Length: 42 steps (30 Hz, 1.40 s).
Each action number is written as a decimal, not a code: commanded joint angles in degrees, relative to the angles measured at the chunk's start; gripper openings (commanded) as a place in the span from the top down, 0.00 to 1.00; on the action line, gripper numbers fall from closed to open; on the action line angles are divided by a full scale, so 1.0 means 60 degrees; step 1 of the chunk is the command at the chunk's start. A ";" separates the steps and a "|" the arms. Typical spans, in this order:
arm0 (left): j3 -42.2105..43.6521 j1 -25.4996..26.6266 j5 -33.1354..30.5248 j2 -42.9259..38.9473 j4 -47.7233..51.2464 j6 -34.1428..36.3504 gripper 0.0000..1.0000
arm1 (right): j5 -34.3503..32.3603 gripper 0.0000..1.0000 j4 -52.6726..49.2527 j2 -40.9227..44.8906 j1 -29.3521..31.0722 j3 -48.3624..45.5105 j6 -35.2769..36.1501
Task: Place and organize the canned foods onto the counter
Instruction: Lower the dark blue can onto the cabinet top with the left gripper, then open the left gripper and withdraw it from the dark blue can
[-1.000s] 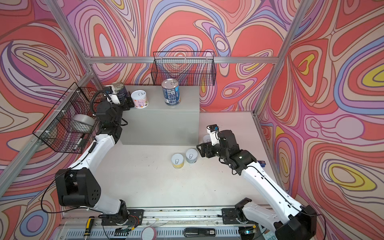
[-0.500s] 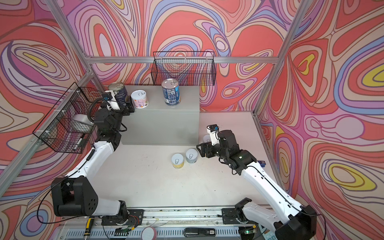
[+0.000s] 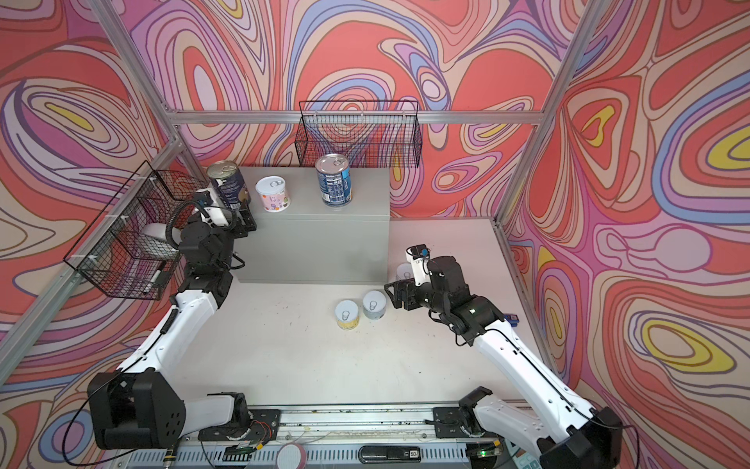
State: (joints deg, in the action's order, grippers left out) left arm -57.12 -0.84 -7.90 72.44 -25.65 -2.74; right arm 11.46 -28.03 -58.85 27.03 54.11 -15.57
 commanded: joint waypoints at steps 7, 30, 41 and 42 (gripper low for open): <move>-0.0518 -0.0067 0.0228 -0.0205 0.1326 -0.0164 0.00 | 0.0068 0.15 0.0021 0.0325 -0.0035 -0.0200 -0.0056; -0.1981 -0.0068 -0.1757 0.0699 0.2610 -0.0209 0.00 | -0.0010 0.15 -0.0257 0.0827 -0.0032 -0.0419 -0.0231; -0.0106 -0.0058 -0.0773 -0.0528 0.1001 -0.0391 0.00 | -0.0113 0.15 -0.0287 0.0749 -0.0018 -0.0449 -0.0219; -0.0026 -0.0039 -0.0819 -0.0753 0.1208 -0.0496 0.00 | -0.0155 0.15 -0.0354 0.0692 -0.0035 -0.0432 -0.0210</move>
State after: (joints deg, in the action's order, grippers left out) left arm -59.09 -0.86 -13.26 70.61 -17.23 -4.71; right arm 11.46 -29.39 -54.28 27.03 52.03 -16.64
